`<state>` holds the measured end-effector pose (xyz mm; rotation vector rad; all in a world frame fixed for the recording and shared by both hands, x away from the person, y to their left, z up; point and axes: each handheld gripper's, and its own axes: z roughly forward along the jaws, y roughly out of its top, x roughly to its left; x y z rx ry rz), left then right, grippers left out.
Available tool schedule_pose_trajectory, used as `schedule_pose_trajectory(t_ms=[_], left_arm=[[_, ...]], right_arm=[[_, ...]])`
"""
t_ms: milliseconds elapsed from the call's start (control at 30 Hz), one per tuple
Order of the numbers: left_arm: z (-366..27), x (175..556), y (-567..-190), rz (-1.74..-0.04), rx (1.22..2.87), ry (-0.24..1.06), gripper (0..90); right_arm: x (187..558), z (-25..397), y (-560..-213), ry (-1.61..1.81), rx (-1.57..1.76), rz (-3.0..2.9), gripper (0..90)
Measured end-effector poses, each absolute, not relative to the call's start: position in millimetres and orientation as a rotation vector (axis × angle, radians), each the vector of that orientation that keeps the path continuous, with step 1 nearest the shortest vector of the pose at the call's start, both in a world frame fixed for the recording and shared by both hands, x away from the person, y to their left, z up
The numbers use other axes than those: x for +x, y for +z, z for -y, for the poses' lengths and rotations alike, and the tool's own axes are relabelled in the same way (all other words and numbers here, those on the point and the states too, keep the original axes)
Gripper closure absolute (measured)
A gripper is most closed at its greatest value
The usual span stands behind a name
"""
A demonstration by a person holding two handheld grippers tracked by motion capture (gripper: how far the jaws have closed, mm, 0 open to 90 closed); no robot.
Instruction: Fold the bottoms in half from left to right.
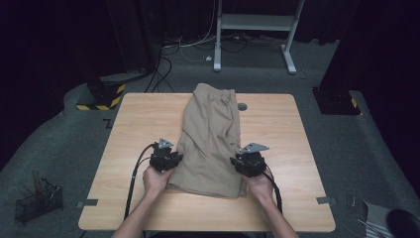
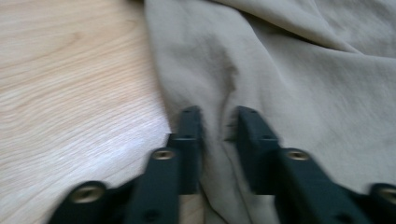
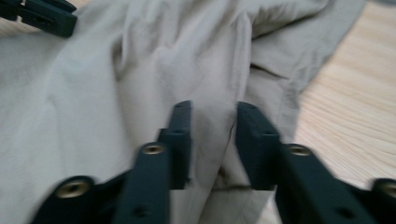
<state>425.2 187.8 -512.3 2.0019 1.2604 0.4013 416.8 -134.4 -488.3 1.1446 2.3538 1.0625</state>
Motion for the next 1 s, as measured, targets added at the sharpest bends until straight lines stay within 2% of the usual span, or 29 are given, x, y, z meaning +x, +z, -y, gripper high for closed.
schedule_pose_trajectory(t_ms=[33,67,233,400,467,600,733,800,900,933,1000], left_arm=[[-187.6,424.3,-511.7,-1.255,2.006,0.405,83.5],[-187.6,422.9,-510.6,-1.25,2.014,0.414,86.4],[-195.9,406.1,-499.9,-1.227,2.017,0.463,88.1],[-191.9,378.5,-506.0,-1.174,2.081,0.395,87.9],[-190.8,374.1,-506.7,-1.158,2.077,0.389,84.1],[-192.7,383.6,-498.0,-1.19,2.008,0.415,66.2],[-190.2,404.3,-497.0,-1.237,1.99,0.436,62.9],[-188.9,412.8,-502.3,-1.27,1.975,0.407,65.1],[-187.8,418.3,-506.7,-1.277,1.979,0.391,73.9],[-186.3,418.2,-507.4,-1.274,1.981,0.387,77.5],[-185.2,416.8,-506.8,-1.265,2.0,0.407,85.1]], right_arm=[[419.6,133.5,-491.2,1.054,1.137,-2.358,85.7],[421.3,133.7,-493.3,1.044,1.128,-2.364,89.2],[411.9,144.4,-486.9,1.029,1.115,-2.301,90.0],[404.2,155.7,-497.1,0.952,1.118,-2.365,89.6],[402.8,155.9,-502.7,0.932,1.121,-2.384,83.8],[406.1,157.9,-495.5,0.994,1.152,-2.329,68.4],[419.4,150.2,-482.5,1.032,1.148,-2.277,64.4],[429.2,143.1,-482.7,1.03,1.162,-2.277,64.5],[443.2,133.1,-487.8,1.007,1.176,-2.283,66.3],[446.4,131.2,-489.3,1.0,1.177,-2.286,69.6],[452.5,128.9,-493.9,0.989,1.171,-2.29,84.4]])
